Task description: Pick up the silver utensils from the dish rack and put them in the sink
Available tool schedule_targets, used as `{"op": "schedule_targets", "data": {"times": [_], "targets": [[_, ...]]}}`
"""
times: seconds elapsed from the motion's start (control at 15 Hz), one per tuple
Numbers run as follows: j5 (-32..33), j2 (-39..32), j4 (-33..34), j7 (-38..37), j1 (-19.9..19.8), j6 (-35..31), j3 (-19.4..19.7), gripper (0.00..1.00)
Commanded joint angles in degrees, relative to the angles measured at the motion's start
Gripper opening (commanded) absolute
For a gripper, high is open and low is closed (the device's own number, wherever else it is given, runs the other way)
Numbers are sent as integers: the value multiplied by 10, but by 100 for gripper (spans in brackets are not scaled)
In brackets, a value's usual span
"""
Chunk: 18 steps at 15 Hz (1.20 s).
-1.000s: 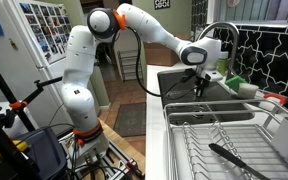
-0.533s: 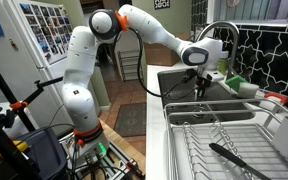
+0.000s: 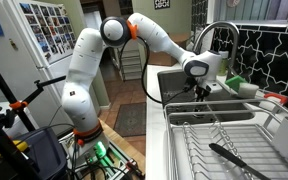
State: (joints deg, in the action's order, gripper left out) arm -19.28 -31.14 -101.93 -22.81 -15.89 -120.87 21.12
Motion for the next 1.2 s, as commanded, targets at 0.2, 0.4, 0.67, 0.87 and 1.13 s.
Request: {"op": "schedule_targets", "data": {"times": [0.2,0.4,0.67,0.87,1.13], "targets": [[-45,-83,47,0,-47,-81,-58,4],[-60,-108,63,-2,-54,-97,-72,3],[-70,-132,87,-2,-61,-102,-84,3],[-69,-147,101,-3,-62,-101,-87,3],[-65,-162,115,-11,-62,-100,-85,4]]}}
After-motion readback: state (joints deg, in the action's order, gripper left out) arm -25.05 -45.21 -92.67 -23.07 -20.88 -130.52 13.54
